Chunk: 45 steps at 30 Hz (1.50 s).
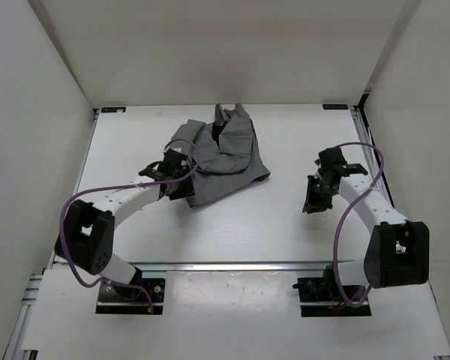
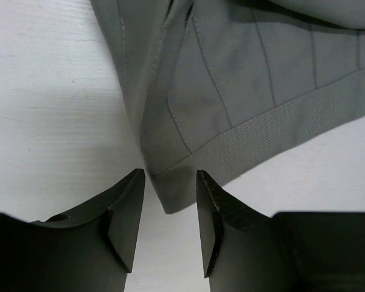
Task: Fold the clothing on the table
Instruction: Flatten the skirt out
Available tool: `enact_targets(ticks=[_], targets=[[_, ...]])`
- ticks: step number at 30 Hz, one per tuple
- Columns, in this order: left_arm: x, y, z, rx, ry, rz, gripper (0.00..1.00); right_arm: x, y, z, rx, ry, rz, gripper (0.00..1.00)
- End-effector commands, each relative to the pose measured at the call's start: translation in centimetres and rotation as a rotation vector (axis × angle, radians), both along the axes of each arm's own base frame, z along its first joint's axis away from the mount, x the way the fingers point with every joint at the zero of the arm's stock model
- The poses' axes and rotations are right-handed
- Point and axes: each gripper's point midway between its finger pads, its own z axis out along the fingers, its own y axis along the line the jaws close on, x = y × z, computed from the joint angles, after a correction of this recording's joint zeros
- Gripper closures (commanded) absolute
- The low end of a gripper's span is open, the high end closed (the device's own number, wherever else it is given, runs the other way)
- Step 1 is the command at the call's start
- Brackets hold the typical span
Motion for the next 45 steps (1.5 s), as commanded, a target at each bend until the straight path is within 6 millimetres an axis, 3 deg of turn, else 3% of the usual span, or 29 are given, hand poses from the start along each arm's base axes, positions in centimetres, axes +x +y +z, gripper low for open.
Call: enact_targets(ticks=[1,4,6,7,8,9,12,14,15,17,18,20,22,23,24,25,26,27,30,31,33,35,36,37,38,40,45], targets=[[0.1,0.7,-1.2,0.047,0.004,0.038,0.50,0.7,-0.3,1.9,-0.005,-0.045,0.010,0.75],[-0.7,1.2,-2.5,0.086,0.033,0.029,0.50,0.6,-0.4,2.0,-0.019,-0.044,0.020,0.75],[-0.6,1.1,-2.7,0.085,0.022,0.030,0.58,0.4,-0.6,1.9,-0.023,-0.038,0.015,0.75],[-0.8,1.0,-3.3,0.080,0.039,0.027,0.69,0.6,-0.9,2.0,-0.028,-0.047,0.012,0.75],[-1.0,0.8,-3.3,0.082,0.039,0.019,0.94,0.6,-0.9,2.2,-0.022,-0.053,0.010,0.76],[-0.6,0.4,-3.3,0.079,0.028,0.011,1.00,0.4,-1.1,2.2,-0.029,-0.052,0.003,0.76],[0.4,-3.1,-1.6,0.004,0.002,-0.069,1.00,0.4,-1.4,2.2,-0.023,-0.063,-0.009,0.75],[1.7,-9.0,3.0,-0.074,-0.077,-0.229,1.00,0.3,-1.6,2.1,-0.024,-0.068,-0.016,0.75],[2.0,-10.8,3.8,-0.088,-0.084,-0.269,1.00,0.2,-1.8,2.0,-0.023,-0.065,-0.024,0.75],[1.8,-17.8,10.8,-0.207,-0.179,-0.460,1.00,0.1,-2.0,1.7,-0.025,-0.057,-0.034,0.74],[1.1,-19.7,12.0,-0.246,-0.186,-0.510,1.00,0.1,-1.8,1.7,-0.017,-0.063,-0.032,0.75],[1.1,-21.4,17.1,-0.351,-0.260,-0.547,1.00,0.2,-1.9,1.7,-0.012,-0.067,-0.043,0.75],[1.1,-19.9,20.4,-0.409,-0.327,-0.512,1.00,0.1,-1.7,1.5,-0.005,-0.066,-0.040,0.75],[1.8,-18.0,19.1,-0.408,-0.316,-0.455,1.00,0.1,-1.6,1.4,-0.003,-0.065,-0.040,0.75],[2.4,-15.4,20.6,-0.425,-0.360,-0.400,1.00,0.0,-1.7,1.4,-0.008,-0.064,-0.041,0.75],[2.1,-13.4,19.5,-0.418,-0.355,-0.353,1.00,0.2,-1.9,1.0,-0.006,-0.065,-0.044,0.74],[2.2,-10.8,16.3,-0.379,-0.300,-0.292,1.00,0.3,-1.8,1.1,0.006,-0.074,-0.048,0.74],[2.3,-8.6,16.2,-0.368,-0.306,-0.255,1.00,0.3,-1.8,1.0,0.008,-0.068,-0.049,0.74],[-1.6,-3.7,8.1,-0.232,-0.119,-0.190,1.00,0.7,-1.4,0.9,0.036,-0.065,-0.050,0.75],[-2.3,-3.0,7.2,-0.200,-0.104,-0.189,1.00,1.2,-1.7,1.0,0.034,-0.071,-0.054,0.74],[-5.3,-1.2,3.4,-0.108,0.000,-0.178,1.00,2.0,-1.9,1.4,0.041,-0.088,-0.060,0.71],[-7.3,0.0,1.4,-0.060,0.063,-0.167,1.00,2.8,-0.9,2.0,0.098,-0.106,-0.042,0.55],[-8.0,0.5,0.6,-0.043,0.081,-0.160,1.00,3.2,-0.7,2.2,0.125,-0.117,-0.035,0.52],[-8.3,0.9,0.5,-0.041,0.085,-0.150,1.00,3.3,0.3,2.3,0.187,-0.114,-0.019,0.46],[-9.0,1.9,-0.1,-0.031,0.103,-0.119,1.00,3.3,2.7,2.7,0.331,-0.098,0.012,0.40],[-8.7,3.0,-0.1,-0.014,0.101,-0.086,1.00,2.8,4.6,2.2,0.425,-0.052,0.027,0.39],[-8.6,3.3,0.6,-0.025,0.090,-0.076,1.00,0.7,8.6,-0.1,0.513,0.048,0.089,0.41]])
